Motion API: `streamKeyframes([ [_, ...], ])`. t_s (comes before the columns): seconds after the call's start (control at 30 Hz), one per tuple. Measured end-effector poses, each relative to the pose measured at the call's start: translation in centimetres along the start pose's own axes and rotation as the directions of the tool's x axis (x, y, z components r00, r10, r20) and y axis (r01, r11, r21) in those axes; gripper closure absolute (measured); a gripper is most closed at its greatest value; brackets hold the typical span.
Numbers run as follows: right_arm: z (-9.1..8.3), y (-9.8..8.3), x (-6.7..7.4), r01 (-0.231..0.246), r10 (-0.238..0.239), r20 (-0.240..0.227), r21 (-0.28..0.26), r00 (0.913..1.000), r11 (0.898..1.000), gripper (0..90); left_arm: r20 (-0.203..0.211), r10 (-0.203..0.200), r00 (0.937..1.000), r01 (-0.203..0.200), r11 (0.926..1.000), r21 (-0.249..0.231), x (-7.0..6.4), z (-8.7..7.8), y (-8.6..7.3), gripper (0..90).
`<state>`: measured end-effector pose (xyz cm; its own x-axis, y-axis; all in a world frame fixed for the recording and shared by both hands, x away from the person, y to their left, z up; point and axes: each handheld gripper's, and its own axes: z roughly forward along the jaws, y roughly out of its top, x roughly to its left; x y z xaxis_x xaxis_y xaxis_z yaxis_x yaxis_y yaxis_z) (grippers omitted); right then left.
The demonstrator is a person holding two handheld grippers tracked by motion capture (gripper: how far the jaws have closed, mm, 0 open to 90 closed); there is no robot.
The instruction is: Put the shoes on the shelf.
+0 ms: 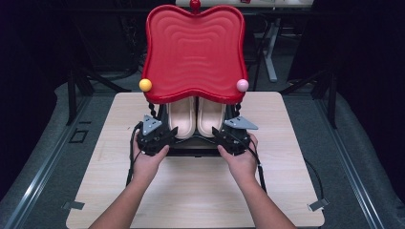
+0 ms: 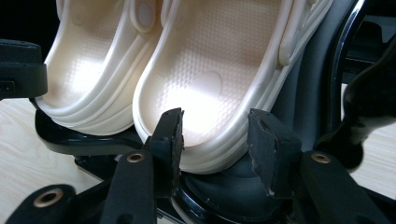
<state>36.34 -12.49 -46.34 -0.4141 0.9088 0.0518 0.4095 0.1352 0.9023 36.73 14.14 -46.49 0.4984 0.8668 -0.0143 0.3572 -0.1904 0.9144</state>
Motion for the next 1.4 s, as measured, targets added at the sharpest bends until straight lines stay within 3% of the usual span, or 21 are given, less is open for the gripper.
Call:
streamKeyframes([
  [0.47,-2.2,0.2,-0.4,0.023,-0.023,-0.021,-0.005,0.9995,1.000,48.9,0.036,0.011,0.9993,-0.011,0.9998,-0.019,0.1,-2.4,0.0,50.4],
  [0.7,-3.9,0.0,-0.7,0.080,-0.080,-0.020,0.001,0.9966,0.997,50.1,0.044,0.030,0.9986,-0.029,0.9993,-0.023,0.1,-3.8,-0.3,49.6],
  [0.8,-4.7,-0.2,-0.9,0.135,-0.135,-0.012,0.025,0.9908,0.991,51.4,0.053,0.029,0.9982,-0.027,0.9993,-0.024,0.2,-4.5,-0.7,49.5],
  [0.87,-5.2,-0.4,-0.9,0.145,-0.145,-0.021,0.022,0.9893,0.989,51.1,0.052,0.034,0.9980,-0.033,0.9992,-0.023,0.3,-4.9,-1.0,49.2],
  [1.13,-6.9,-1.8,-1.3,0.149,-0.149,-0.052,-0.012,0.9874,0.989,43.7,0.044,0.037,0.9984,-0.037,0.9993,-0.004,1.3,-6.2,-2.5,43.2],
  [1.27,-7.4,-3.0,-1.9,0.164,-0.163,-0.019,0.008,0.9864,0.986,40.9,0.041,0.046,0.9981,-0.045,0.9989,-0.015,1.8,-6.9,-3.6,38.7],
  [1.4,-7.9,-4.5,-2.7,0.157,-0.157,0.001,0.029,0.9876,0.987,38.0,0.015,0.051,0.9986,-0.051,0.9985,0.018,2.4,-7.2,-5.1,35.3],
])
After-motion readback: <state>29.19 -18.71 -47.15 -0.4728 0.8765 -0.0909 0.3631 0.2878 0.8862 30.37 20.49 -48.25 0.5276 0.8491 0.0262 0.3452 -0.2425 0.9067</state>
